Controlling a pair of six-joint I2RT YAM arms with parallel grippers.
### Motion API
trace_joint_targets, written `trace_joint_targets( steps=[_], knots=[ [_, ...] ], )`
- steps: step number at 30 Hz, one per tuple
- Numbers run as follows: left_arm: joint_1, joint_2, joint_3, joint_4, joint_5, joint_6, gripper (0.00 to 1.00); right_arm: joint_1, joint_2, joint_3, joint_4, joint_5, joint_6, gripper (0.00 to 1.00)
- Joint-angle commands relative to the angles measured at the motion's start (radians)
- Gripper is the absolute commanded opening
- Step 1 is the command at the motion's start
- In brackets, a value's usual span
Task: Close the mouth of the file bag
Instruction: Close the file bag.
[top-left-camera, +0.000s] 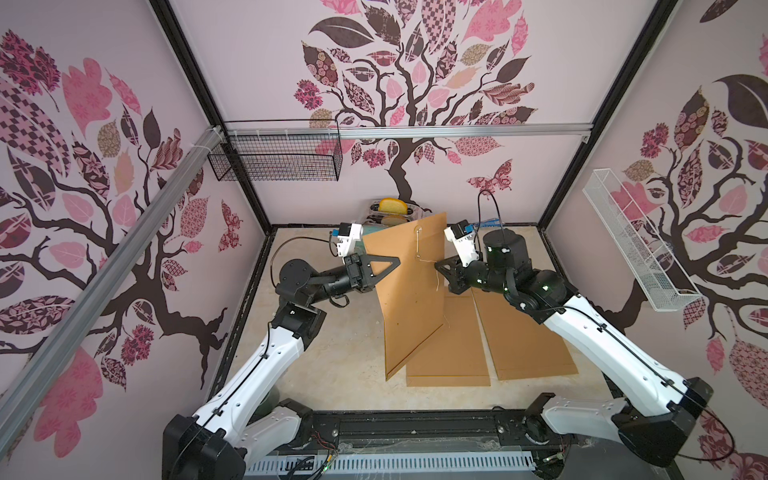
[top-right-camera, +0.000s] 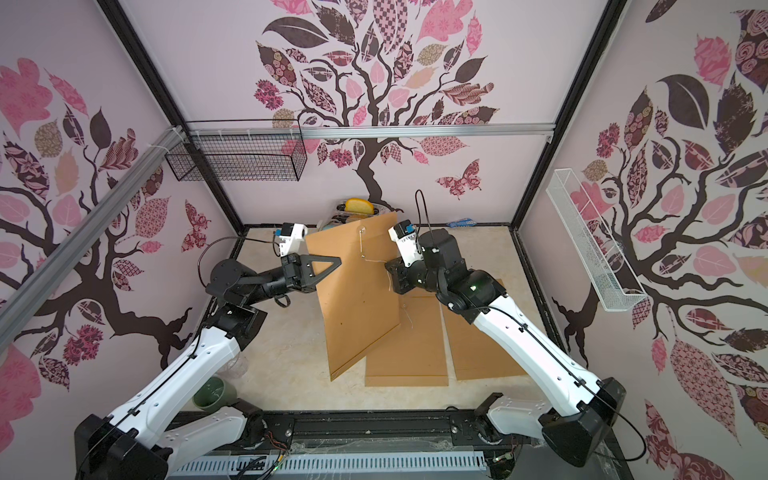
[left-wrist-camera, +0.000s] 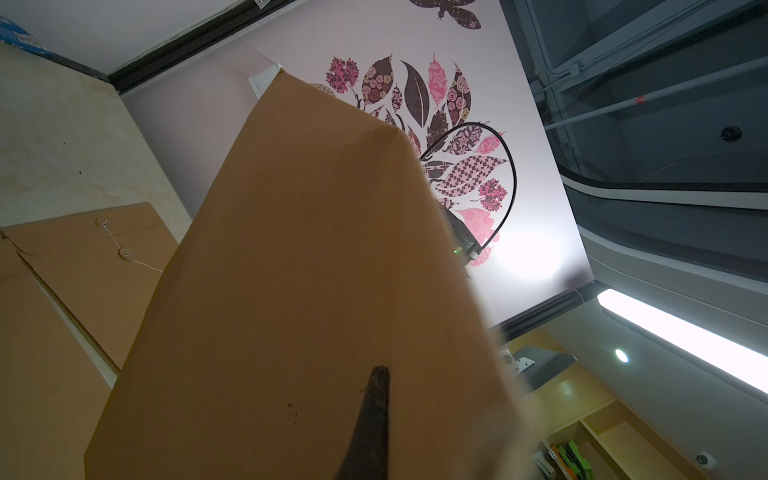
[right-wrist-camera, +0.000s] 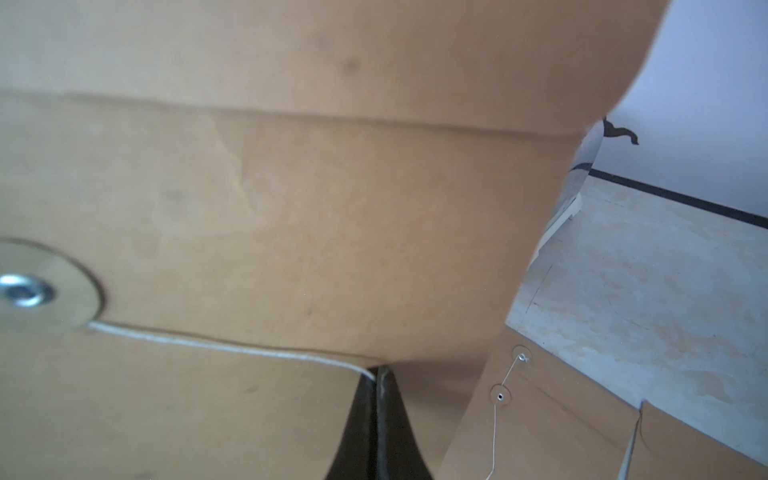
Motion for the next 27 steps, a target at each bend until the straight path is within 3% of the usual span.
trace_joint_targets(
  steps=[1,12,20,27],
  knots=[
    [0.001,-0.035,-0.005,0.007,0.012,0.036,0.00,-0.041,0.024,0.095,-0.071,-0.052,-0.027,0.00],
    [0.001,-0.020,-0.004,-0.065,0.002,0.092,0.00,-0.096,0.080,0.256,-0.139,-0.174,0.000,0.00],
    [0.001,-0.022,0.035,-0.235,-0.026,0.204,0.00,-0.098,0.114,0.345,-0.222,-0.275,-0.003,0.00],
    [0.001,-0.015,0.044,-0.263,-0.016,0.228,0.00,-0.108,0.170,0.445,-0.305,-0.276,0.003,0.00]
  ],
)
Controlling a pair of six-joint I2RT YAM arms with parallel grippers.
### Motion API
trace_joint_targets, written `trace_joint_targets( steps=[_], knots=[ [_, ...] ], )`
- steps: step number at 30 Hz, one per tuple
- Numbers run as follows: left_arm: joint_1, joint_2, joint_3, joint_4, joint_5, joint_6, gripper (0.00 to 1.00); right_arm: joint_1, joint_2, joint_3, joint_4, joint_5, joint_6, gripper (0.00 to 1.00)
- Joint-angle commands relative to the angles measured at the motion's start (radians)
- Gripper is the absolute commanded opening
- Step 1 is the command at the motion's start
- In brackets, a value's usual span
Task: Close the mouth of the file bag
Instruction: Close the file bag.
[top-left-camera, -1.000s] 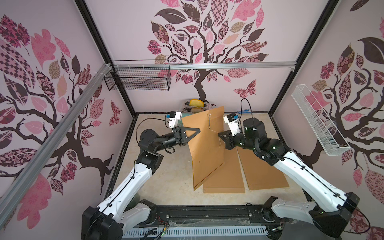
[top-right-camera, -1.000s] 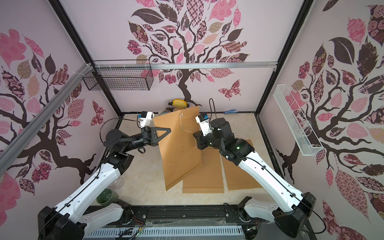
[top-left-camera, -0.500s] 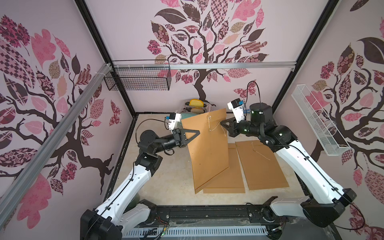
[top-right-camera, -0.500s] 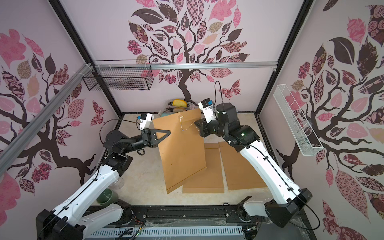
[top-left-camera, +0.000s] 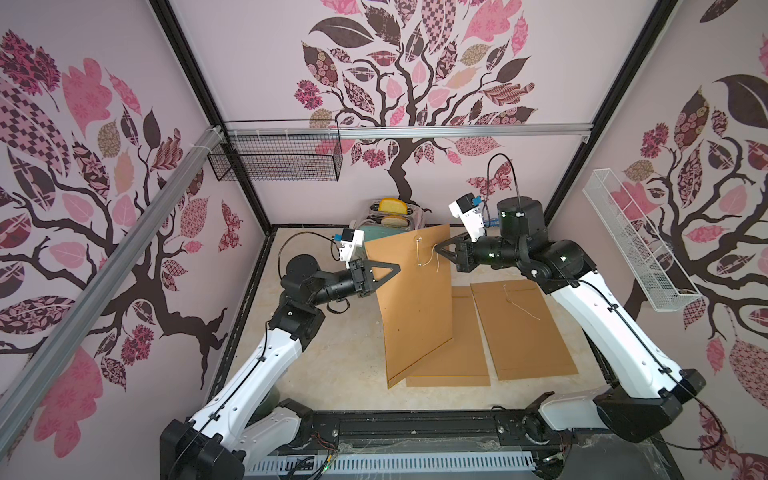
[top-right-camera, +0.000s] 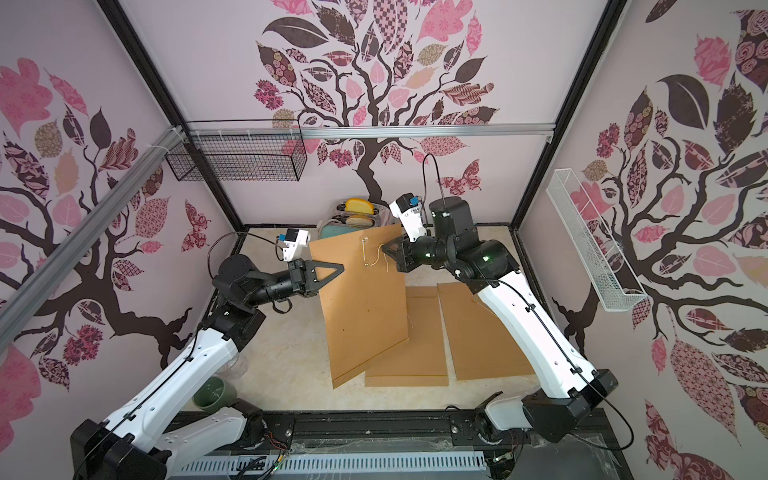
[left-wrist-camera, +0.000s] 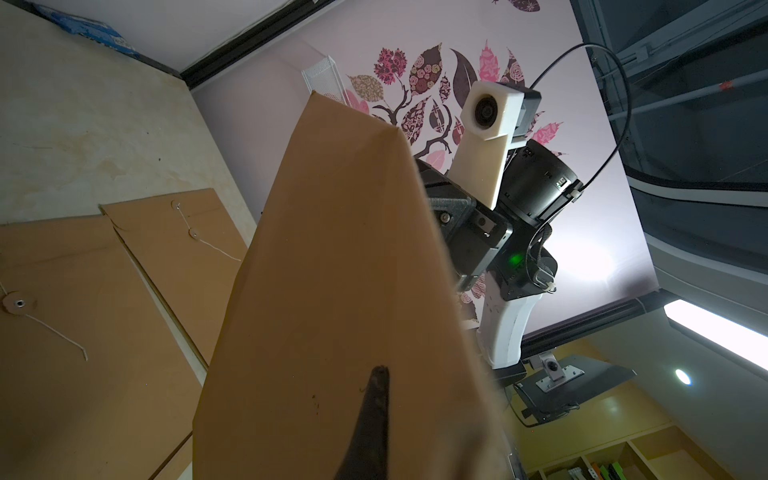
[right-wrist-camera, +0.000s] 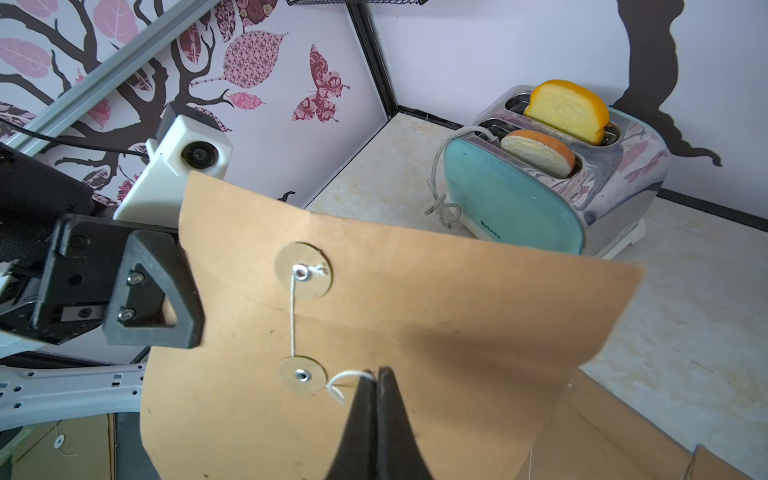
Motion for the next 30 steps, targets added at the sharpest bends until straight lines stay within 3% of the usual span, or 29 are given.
trace_joint_targets(
  steps=[1,7,14,30],
  knots=[
    [0.001,-0.002,0.028,-0.008,0.002,0.030,0.00,-0.013,0.044,0.104,-0.082,-0.014,0.004,0.00],
    [0.001,-0.007,0.016,0.026,0.018,0.009,0.00,-0.026,0.136,0.222,-0.173,-0.003,-0.009,0.00],
    [0.001,0.011,0.017,0.002,0.024,0.022,0.00,-0.024,0.191,0.324,-0.219,-0.072,0.029,0.00],
    [0.001,0.061,0.052,-0.015,-0.004,0.035,0.00,0.033,0.192,0.340,-0.205,-0.088,0.058,0.00]
  ],
)
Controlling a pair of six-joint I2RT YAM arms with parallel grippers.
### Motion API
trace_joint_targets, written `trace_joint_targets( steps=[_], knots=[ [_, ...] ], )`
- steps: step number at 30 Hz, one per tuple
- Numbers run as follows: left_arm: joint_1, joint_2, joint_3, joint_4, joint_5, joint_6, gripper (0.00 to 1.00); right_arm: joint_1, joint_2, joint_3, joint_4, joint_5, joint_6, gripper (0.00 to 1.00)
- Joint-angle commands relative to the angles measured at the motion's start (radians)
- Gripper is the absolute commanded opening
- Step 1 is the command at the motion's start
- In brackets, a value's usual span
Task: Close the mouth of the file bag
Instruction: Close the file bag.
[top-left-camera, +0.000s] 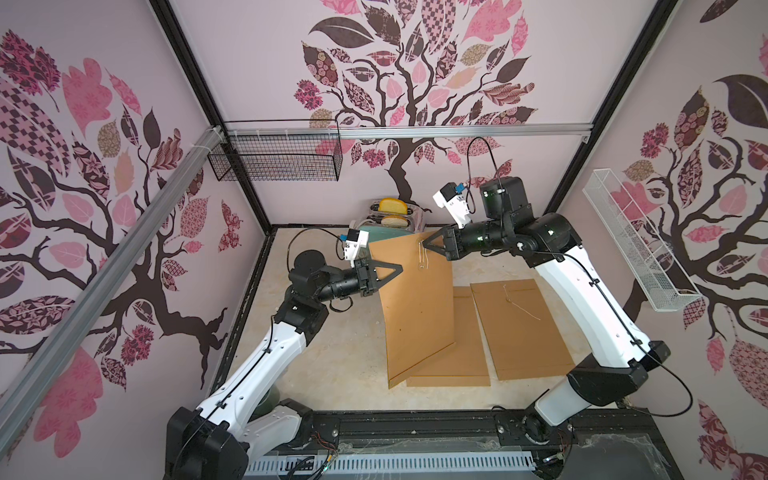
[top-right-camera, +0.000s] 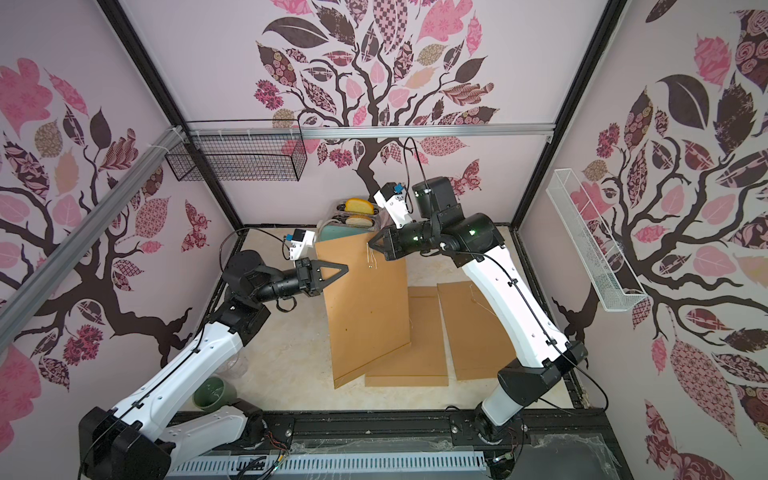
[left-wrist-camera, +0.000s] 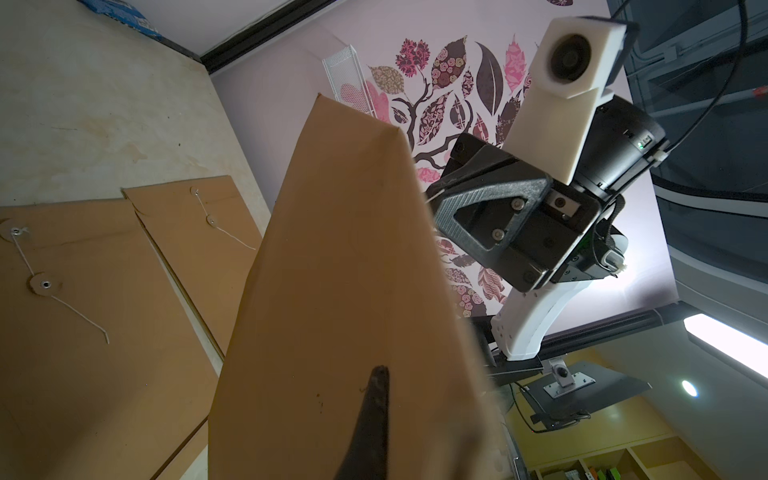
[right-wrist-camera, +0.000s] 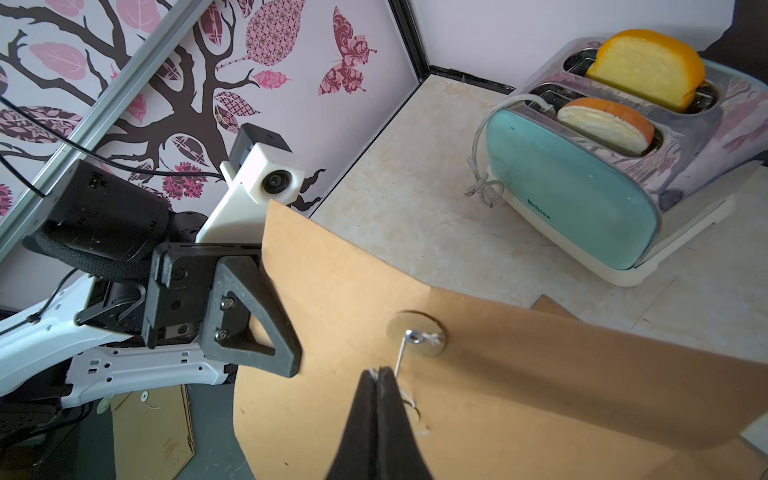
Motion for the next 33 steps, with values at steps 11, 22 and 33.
trace_joint_targets(
  steps=[11,22,33],
  knots=[
    [0.000,0.008,0.042,0.027,0.001,0.014,0.00,0.082,0.070,0.093,-0.044,0.032,0.045,0.00],
    [0.000,0.012,0.033,0.052,0.001,-0.001,0.00,0.121,0.036,0.036,-0.006,0.106,0.054,0.00],
    [0.000,-0.007,0.015,0.060,0.010,-0.004,0.00,0.069,0.052,0.065,0.035,0.097,0.069,0.00]
  ],
)
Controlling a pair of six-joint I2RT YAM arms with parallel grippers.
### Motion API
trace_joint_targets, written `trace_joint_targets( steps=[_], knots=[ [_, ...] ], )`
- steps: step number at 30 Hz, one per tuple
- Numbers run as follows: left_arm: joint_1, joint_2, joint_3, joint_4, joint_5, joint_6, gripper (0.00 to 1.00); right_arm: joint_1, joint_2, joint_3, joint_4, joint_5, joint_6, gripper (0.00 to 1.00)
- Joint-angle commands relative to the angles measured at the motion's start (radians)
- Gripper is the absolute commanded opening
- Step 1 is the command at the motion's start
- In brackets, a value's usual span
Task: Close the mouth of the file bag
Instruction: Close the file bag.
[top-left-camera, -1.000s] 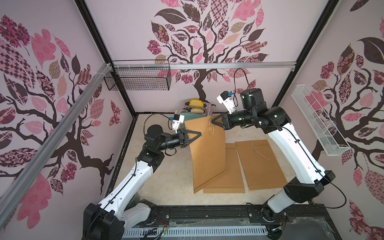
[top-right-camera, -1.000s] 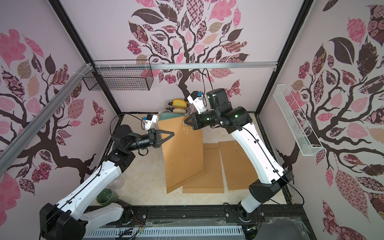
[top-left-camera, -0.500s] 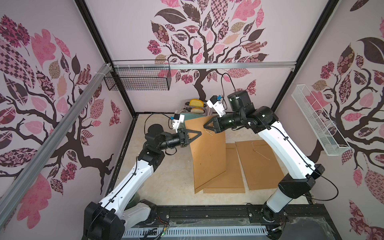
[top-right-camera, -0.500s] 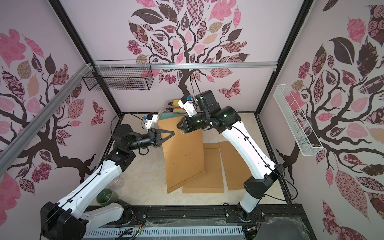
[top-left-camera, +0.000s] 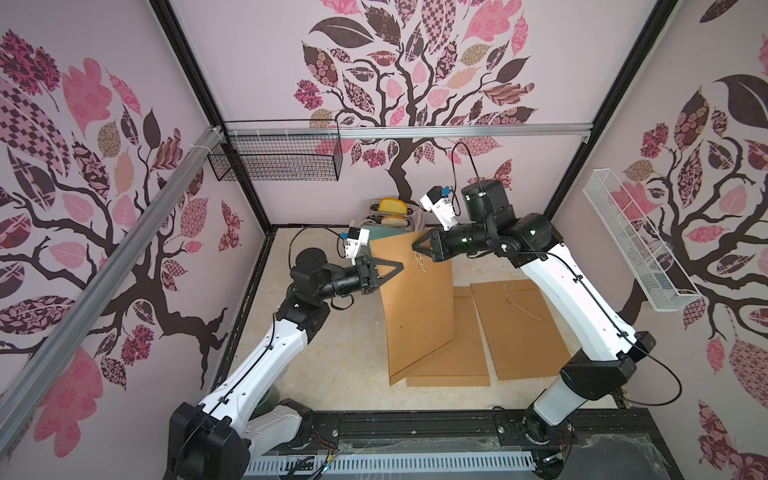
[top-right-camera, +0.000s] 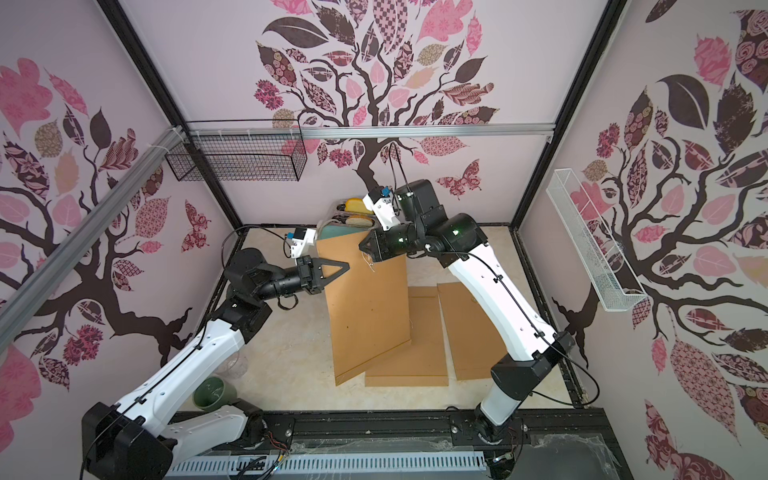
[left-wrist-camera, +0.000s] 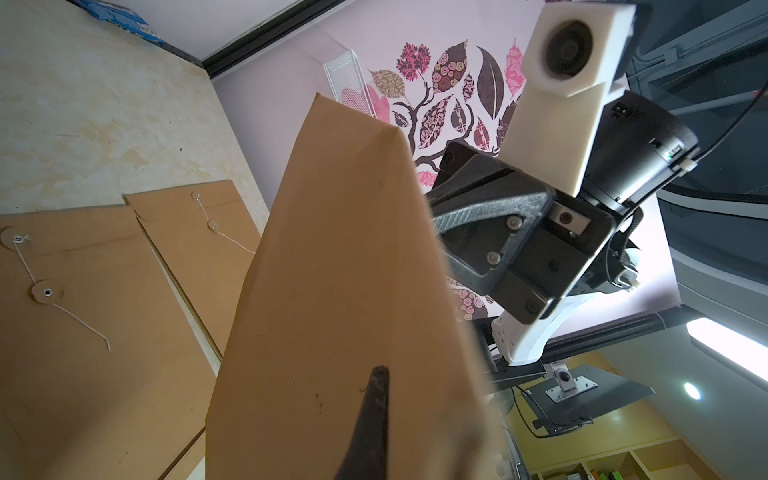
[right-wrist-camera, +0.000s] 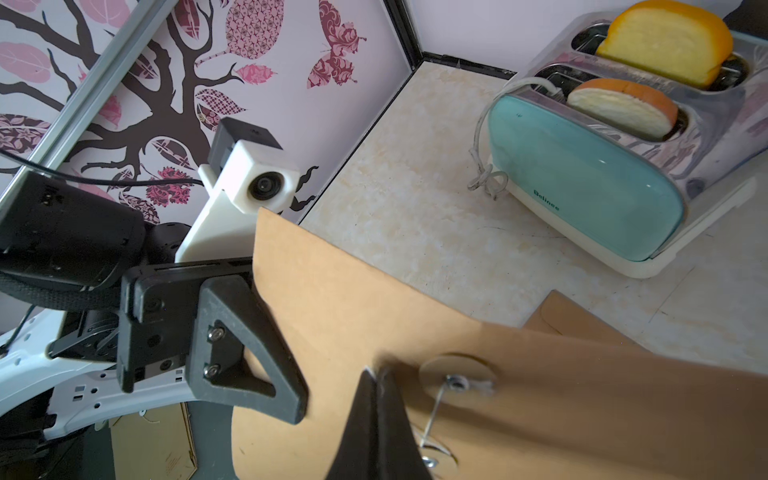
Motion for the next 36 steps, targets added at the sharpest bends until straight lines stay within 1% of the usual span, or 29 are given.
trace_joint_targets(
  steps=[1,5,7,9,11,14,16,20,23,26,29,32,34,36],
  knots=[
    [0.000,-0.028,0.004,0.039,0.012,0.002,0.00,-0.013,0.001,0.039,0.029,0.001,0.011,0.00],
    [-0.002,-0.026,-0.006,0.061,0.020,-0.009,0.00,-0.017,0.043,0.100,0.026,-0.038,0.020,0.00],
    [-0.002,-0.024,-0.016,0.106,0.033,-0.038,0.00,-0.016,0.074,0.149,-0.011,-0.029,0.001,0.00],
    [-0.002,-0.034,-0.023,0.109,0.031,-0.045,0.00,-0.017,0.073,0.141,-0.014,-0.003,-0.016,0.00],
    [-0.002,-0.044,-0.025,0.105,0.025,-0.044,0.00,-0.026,0.051,0.099,0.015,0.004,-0.015,0.00],
    [-0.002,-0.046,-0.023,0.094,0.022,-0.041,0.00,-0.033,0.030,0.053,0.055,-0.032,-0.001,0.00],
    [-0.002,-0.039,-0.019,0.092,0.019,-0.041,0.00,-0.025,0.016,0.023,0.086,-0.095,0.015,0.00],
    [-0.002,-0.020,-0.008,0.092,0.008,-0.048,0.00,0.013,-0.027,-0.047,0.124,-0.114,0.030,0.00],
    [-0.002,-0.011,0.000,0.096,0.000,-0.057,0.00,0.019,-0.070,-0.135,0.173,-0.145,0.067,0.00],
    [-0.002,-0.011,0.011,0.102,-0.006,-0.066,0.00,0.024,-0.114,-0.222,0.202,-0.145,0.081,0.00],
    [-0.002,-0.013,0.010,0.109,-0.013,-0.077,0.00,0.028,-0.162,-0.326,0.270,-0.164,0.108,0.00],
    [-0.002,-0.010,-0.009,0.166,-0.017,-0.124,0.00,0.030,-0.204,-0.409,0.335,-0.176,0.145,0.00],
    [-0.002,-0.004,-0.020,0.212,-0.018,-0.157,0.00,0.039,-0.223,-0.448,0.370,-0.177,0.163,0.00],
    [-0.004,-0.002,-0.022,0.219,-0.020,-0.166,0.00,0.057,-0.233,-0.472,0.377,-0.160,0.166,0.00]
  ],
)
